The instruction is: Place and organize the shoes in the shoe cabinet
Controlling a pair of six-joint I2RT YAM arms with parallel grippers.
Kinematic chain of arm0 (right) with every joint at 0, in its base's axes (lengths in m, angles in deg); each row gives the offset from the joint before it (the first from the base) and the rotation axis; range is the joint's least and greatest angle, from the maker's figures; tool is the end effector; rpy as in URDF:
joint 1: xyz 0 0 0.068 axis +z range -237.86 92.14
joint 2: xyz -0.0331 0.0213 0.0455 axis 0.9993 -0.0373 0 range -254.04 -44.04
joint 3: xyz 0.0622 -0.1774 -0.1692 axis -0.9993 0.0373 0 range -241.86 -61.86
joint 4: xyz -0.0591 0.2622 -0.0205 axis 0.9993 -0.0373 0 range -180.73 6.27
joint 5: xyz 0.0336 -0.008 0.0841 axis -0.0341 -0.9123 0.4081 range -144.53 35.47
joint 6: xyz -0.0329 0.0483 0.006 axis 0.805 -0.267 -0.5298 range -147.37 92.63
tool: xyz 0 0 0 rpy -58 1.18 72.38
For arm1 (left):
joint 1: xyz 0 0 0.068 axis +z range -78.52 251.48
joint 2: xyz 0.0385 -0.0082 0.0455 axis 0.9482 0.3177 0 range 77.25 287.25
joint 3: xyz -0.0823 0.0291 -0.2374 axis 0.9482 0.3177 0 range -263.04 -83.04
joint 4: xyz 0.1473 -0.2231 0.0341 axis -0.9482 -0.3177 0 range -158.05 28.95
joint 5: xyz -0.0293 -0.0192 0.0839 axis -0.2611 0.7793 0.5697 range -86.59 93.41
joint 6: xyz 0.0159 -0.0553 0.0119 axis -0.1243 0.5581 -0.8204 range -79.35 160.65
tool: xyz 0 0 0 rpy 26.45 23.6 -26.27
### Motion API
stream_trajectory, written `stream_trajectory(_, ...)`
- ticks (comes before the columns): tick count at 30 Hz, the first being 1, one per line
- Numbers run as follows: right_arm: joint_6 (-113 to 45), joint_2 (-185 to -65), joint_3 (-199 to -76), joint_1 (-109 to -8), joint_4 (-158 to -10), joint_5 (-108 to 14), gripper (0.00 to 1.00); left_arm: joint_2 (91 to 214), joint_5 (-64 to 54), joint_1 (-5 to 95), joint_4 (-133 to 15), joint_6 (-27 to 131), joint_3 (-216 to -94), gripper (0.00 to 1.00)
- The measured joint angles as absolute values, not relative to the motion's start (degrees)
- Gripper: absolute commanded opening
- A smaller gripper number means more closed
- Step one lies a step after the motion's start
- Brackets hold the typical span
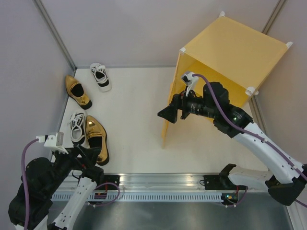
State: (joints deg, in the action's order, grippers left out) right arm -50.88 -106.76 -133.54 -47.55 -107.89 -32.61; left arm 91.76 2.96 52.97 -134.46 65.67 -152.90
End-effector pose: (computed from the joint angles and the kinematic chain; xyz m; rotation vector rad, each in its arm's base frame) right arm 0.1873 0.1799 0.3988 -0.5704 1.8861 1.1081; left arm -0.0095 0.0029 0.3811 -0.1037 1.9173 -0.5237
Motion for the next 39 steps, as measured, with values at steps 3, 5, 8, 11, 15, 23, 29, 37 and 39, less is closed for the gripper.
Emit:
stream_trajectory(3, -50.5, -111.2, -136.0, -42.8, -106.9, -36.5, 0.92, 91.6, 3.1, 53.0, -134.8, 65.7, -152.9, 1.0)
stream_trajectory(5, -50.2, -114.0, -137.6, -40.5, -106.1, -38.5, 0.93, 91.6, 3.4, 53.0, -134.8, 65.6, -152.9, 1.0)
stream_trajectory(8, -49.7, -118.3, -140.7, -37.5, -104.1, -41.6, 0.94, 91.3, 3.9, 53.0, -135.1, 65.6, -152.9, 1.0)
stream_trajectory(11, -49.3, -122.1, -143.2, -35.8, -100.7, -44.5, 0.98, 90.8, 4.6, 53.0, -135.3, 65.5, -153.0, 1.0)
stream_trajectory(15, -47.6, -127.6, -147.4, -35.2, -96.1, -49.4, 0.98, 90.7, 4.9, 53.0, -135.6, 65.4, -153.0, 1.0)
stream_trajectory(23, -42.5, -139.2, -158.7, -35.2, -89.7, -59.3, 0.98, 90.7, 4.9, 53.0, -135.8, 65.3, -153.0, 1.0)
stream_trajectory(29, -39.7, -147.7, -164.9, -35.7, -86.5, -62.8, 0.98, 90.7, 5.0, 53.0, -136.0, 65.3, -152.9, 1.0)
stream_trajectory(37, -38.9, -155.3, -167.8, -39.0, -85.4, -63.9, 0.98, 90.7, 5.3, 53.0, -136.0, 65.3, -152.2, 1.0)
stream_trajectory(39, -38.9, -156.0, -168.8, -40.0, -85.6, -65.8, 0.98, 90.7, 5.5, 53.0, -136.0, 65.3, -151.5, 1.0)
